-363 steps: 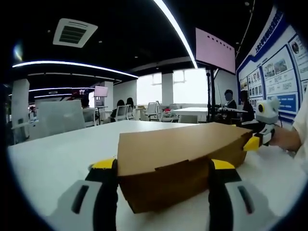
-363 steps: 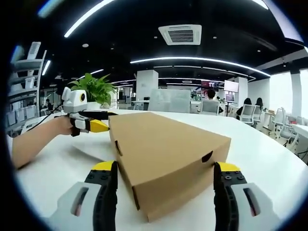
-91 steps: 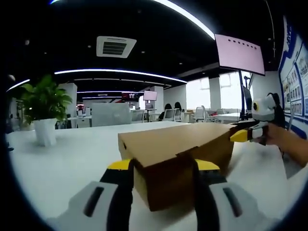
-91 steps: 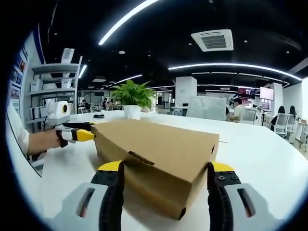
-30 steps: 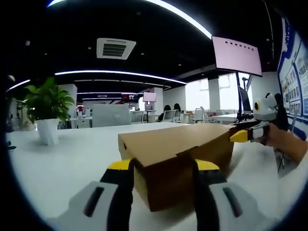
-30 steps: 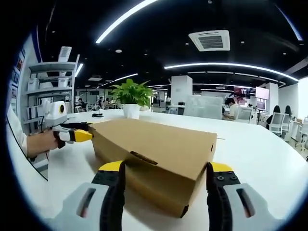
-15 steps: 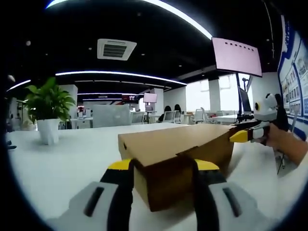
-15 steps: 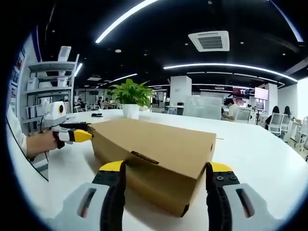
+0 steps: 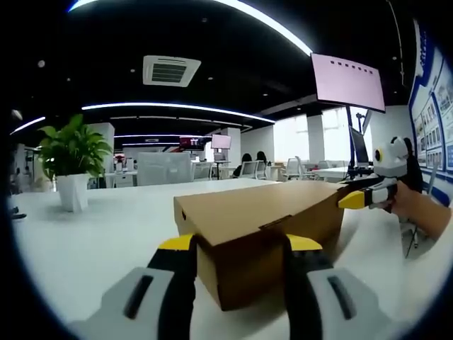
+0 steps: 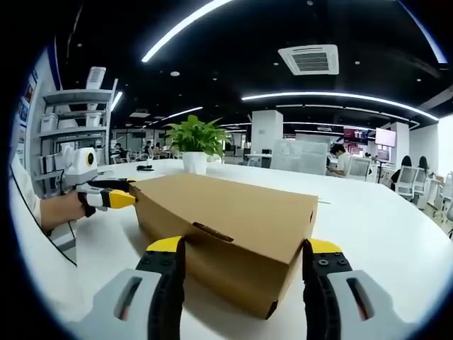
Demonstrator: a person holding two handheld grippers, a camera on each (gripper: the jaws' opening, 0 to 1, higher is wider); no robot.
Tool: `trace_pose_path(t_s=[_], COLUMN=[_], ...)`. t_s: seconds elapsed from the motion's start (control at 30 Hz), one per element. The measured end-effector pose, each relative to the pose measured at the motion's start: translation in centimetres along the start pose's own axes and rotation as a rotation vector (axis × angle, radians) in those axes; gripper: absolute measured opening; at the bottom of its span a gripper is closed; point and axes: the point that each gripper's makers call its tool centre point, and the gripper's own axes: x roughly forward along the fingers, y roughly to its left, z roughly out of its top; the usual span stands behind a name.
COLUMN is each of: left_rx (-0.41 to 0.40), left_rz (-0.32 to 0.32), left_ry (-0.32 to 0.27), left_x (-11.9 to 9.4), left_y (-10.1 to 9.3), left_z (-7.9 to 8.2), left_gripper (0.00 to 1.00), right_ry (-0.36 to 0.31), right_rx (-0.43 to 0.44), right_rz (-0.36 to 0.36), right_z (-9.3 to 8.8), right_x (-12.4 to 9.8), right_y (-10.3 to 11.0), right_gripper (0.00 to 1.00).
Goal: Operate the shoe box by opening the lid, removing the specified soft item, and placing it in the target area until the item is outside and the box remains undamaged.
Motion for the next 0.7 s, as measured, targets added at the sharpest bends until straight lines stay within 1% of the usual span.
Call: trace_pose_path(t_s=[0.1,0.13,0.23,0.4,0.47,0.7], left_rx=[-0.005,-0.011,-0.005,-0.007,0.001,-0.002], left_rz=[0.018,0.036,0.028,0.020,0.020,0.018], left_ry=[0.001,0.008,-0.005,0.003,0.014,0.012], left_x=[-0.4,-0.5,-0.6,-0.7,-1.0,-1.6], left_y=[-0.4,-0.5,-0.5,-0.5,-0.9,-1.4], left_z=[0.0,0.0,0.0,0.0,0.0,-0.1], left_gripper=[0.48,0.48,0.48,0.48,0.48,0.47], right_ry=[-0.011,-0.015,-0.014,-0.007,-0.013,-0.017], right_rx=[-0.002,-0.004,-0.006,-0.009,-0.009,-0.011], right_rz=[0.001,-0.001,-0.002,-0.005,0.000,0.002], right_z=[-0.1,-0.1,0.0,-0.1,-0.2,-0.2], right_x=[-0.3,-0.3,-0.5,-0.8,-1.1,-1.8], right_y=[0.2,0.3,0.3,0.4,0.5,0.7], right_gripper=[0.68,0.68,0.67,0.67,0.67,0.67])
